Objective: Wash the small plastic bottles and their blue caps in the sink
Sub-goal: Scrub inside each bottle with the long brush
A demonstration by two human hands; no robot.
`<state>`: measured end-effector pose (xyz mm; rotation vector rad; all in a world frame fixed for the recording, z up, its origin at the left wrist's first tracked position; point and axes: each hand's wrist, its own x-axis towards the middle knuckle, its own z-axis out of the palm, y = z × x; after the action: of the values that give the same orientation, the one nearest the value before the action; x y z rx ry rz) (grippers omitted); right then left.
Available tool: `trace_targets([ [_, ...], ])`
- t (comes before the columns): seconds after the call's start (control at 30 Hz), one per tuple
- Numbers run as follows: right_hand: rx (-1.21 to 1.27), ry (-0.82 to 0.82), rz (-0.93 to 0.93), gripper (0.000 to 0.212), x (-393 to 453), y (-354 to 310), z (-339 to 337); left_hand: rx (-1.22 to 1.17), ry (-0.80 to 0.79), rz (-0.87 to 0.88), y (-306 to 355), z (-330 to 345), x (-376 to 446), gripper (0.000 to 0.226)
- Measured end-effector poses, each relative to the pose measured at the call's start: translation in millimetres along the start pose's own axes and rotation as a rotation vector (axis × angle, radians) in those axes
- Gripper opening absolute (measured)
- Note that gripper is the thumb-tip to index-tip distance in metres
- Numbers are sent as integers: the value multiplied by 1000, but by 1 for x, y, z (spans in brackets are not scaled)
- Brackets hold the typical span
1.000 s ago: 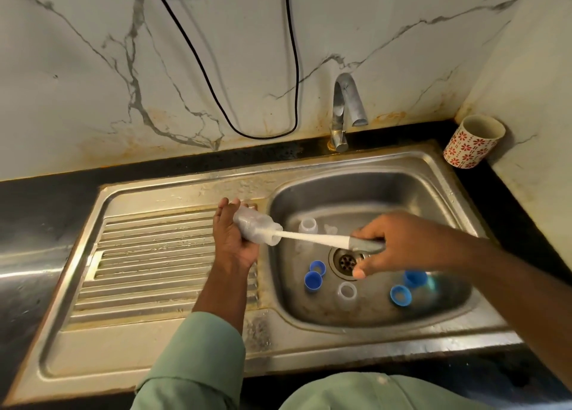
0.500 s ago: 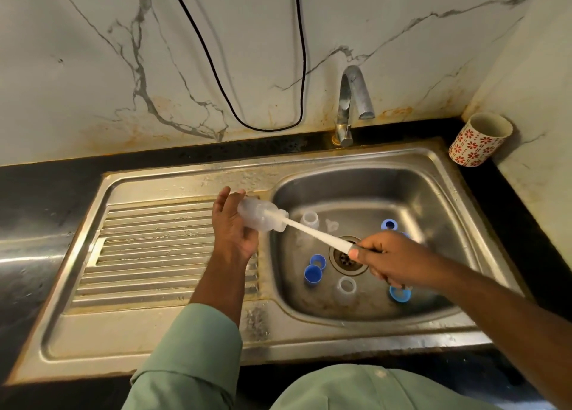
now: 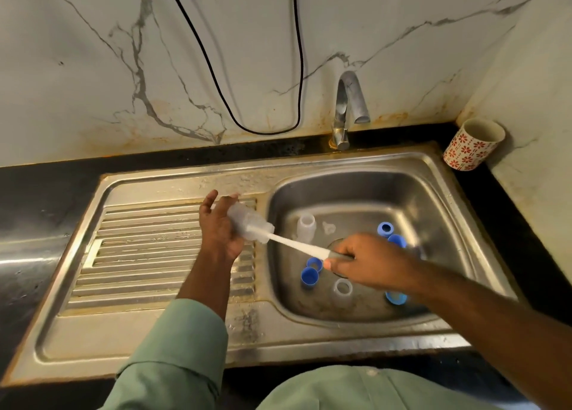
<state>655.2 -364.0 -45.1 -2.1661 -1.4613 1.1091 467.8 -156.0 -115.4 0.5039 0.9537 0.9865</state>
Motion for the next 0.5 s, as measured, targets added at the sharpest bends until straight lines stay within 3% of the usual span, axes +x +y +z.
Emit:
trace_targets([
  [0.13, 131, 23, -68, 27, -1, 0, -24, -80, -112, -32, 15, 0, -2, 88],
  [0.2, 260, 33, 10, 29, -1, 0, -11, -47, -116, 27, 22, 11, -5, 76],
  [0.3, 184, -12, 35, 30, -6, -6, -3, -4, 45, 80, 20, 16, -4, 61],
  [0.33, 150, -35, 5, 29, -8, -7, -10, -30, 47, 79, 21, 15, -6, 66],
  [0.43, 220, -1, -52, 20, -8, -1, -27, -108, 65, 6, 25, 9, -9, 110],
  [0.5, 329, 32, 10, 23, -6, 3, -17, -101, 44, 32, 31, 15, -11, 95],
])
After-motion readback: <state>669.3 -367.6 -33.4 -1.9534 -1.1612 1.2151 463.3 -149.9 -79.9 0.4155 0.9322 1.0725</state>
